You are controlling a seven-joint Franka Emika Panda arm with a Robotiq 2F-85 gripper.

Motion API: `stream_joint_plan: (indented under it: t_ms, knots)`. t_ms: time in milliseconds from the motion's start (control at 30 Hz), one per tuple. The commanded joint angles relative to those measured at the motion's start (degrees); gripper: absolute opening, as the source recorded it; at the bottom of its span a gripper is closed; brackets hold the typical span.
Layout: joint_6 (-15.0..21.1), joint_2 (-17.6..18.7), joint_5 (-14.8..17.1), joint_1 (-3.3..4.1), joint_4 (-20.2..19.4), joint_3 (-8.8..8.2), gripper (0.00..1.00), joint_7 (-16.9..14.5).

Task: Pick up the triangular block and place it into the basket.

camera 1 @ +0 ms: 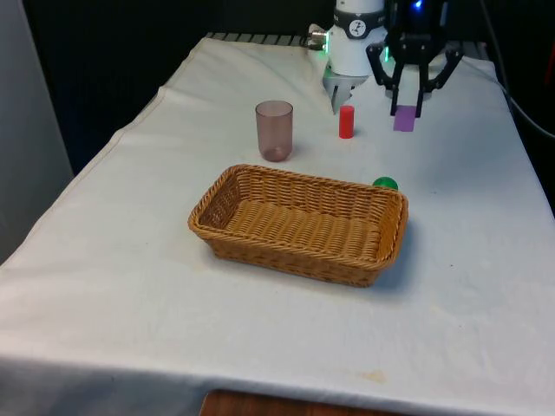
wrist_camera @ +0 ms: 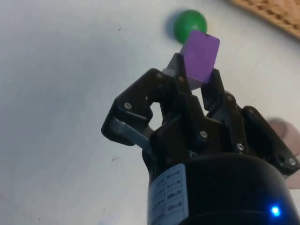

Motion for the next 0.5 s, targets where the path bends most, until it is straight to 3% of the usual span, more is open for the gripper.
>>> stream_joint_plan:
  t_ms: [0, 167, 200, 233, 467]
  knots:
    - [0.00, 0.92, 1.15, -0.23, 0.97, -0.11, 0.33, -1.26]
    - [-0.17, 3.44, 1.26, -0.46, 3.90, -1.38, 0.33, -2.58]
    - [0.00, 3.21, 0.06, -0.17, 3.61, -1.72, 0.33, -1.55]
    - [-0.23, 3.84, 1.26, -0.52, 4.41, -1.55, 0.33, -2.81]
    - [-0.63, 6.99, 1.32, -0.74, 8.42, -3.21, 0.33, -4.41]
